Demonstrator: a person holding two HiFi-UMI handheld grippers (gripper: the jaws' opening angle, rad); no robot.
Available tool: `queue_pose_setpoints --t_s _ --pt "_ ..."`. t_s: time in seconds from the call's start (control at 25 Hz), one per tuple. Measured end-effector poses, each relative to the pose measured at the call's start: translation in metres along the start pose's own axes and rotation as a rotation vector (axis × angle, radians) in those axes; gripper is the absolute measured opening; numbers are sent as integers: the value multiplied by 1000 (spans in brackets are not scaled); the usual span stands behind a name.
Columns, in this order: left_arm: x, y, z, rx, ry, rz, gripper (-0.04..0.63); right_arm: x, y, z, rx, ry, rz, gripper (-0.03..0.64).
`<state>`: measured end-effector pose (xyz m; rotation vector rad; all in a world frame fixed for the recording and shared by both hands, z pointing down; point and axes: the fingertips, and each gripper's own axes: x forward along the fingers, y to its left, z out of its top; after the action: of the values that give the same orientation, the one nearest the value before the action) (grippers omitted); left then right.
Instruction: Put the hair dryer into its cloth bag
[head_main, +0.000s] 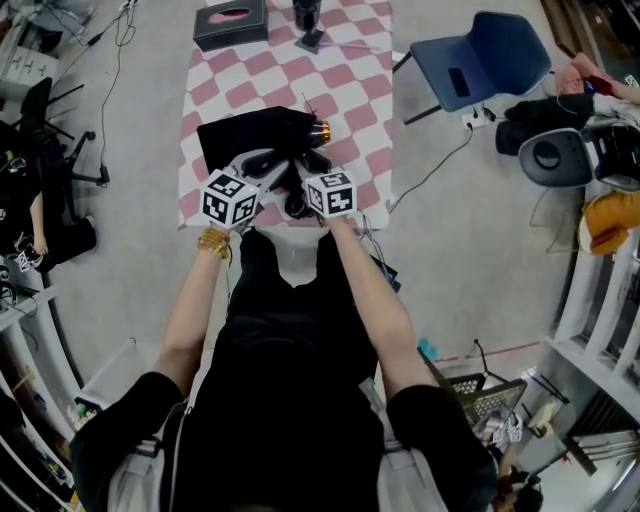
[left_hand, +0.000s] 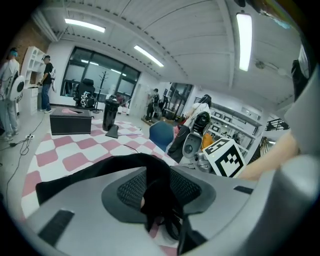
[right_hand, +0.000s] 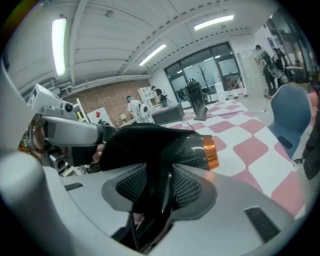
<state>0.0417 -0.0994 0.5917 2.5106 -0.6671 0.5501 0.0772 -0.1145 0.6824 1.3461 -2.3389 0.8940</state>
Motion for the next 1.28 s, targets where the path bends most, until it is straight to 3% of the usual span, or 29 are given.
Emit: queue_pose_setpoints --t_s 0.12,0.24,0.4,0.52,0.68,0.76,0.88,0.92,1.08,1.28 --pt "-13 5 4 14 -5 20 144 -8 -1 3 -3 4 100 172" --pt "-25 17 18 25 -41 66 148 -21 -15 15 47 -56 160 193" --pt "0 38 22 32 -15 134 147 -32 -58 31 125 -143 101 192" --pt "28 38 12 108 36 157 147 -35 -82 39 176 -194 64 192" --pt "48 26 1 111 62 116 149 -24 -88 30 129 -132 49 189" --pt "58 22 -2 94 72 99 147 -19 -85 28 143 -128 81 183" --pt "72 19 -5 78 98 64 147 -16 -78 30 160 -135 148 120" --pt "75 18 -6 75 102 53 140 -15 -75 31 158 -133 166 91" --pt "85 12 -2 59 90 15 32 -8 -61 33 144 -102 234 87" --pt "86 3 0 58 85 -40 14 2 -42 41 112 -104 303 78"
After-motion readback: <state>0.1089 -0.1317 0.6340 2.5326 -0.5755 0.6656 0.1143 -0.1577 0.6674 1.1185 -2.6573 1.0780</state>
